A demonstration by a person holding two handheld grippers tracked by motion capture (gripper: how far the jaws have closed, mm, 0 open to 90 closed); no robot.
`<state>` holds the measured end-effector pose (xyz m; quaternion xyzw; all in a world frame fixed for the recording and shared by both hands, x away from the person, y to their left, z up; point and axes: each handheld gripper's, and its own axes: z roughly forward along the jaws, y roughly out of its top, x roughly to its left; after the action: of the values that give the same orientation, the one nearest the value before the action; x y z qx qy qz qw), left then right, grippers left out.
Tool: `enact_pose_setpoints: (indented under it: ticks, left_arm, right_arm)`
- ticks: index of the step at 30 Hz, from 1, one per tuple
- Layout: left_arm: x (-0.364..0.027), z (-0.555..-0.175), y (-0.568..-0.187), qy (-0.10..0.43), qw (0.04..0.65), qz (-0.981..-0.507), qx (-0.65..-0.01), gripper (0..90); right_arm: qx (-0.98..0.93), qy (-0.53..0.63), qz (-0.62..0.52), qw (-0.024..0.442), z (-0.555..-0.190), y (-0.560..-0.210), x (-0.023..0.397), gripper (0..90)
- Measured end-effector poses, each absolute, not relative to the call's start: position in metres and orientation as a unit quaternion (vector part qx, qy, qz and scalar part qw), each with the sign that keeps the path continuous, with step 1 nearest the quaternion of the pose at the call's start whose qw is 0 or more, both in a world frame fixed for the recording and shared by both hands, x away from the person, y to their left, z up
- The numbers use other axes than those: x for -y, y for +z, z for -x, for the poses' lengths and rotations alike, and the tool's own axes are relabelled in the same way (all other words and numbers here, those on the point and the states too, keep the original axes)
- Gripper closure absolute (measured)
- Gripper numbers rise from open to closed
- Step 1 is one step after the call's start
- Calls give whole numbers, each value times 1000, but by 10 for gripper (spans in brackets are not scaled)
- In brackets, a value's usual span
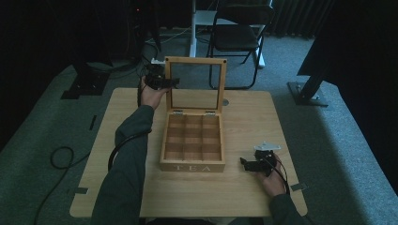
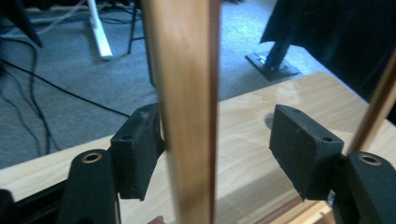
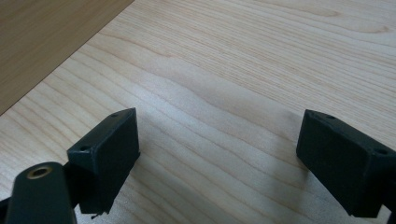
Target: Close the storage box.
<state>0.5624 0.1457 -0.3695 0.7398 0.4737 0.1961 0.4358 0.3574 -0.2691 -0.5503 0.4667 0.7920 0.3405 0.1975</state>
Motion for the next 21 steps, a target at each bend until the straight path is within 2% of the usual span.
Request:
enact_pose_setpoints:
  ticks: [14,21]
  left_arm:
    - [-151,-538,-365,190,458,-730,-471,373]
    - [-154,-509,-364,189,473,-720,-471,381]
  right_arm:
    - [-792,340,-467,198,-357,-550,269,127]
    - [-792,340,-467,198,-357,-550,269,127]
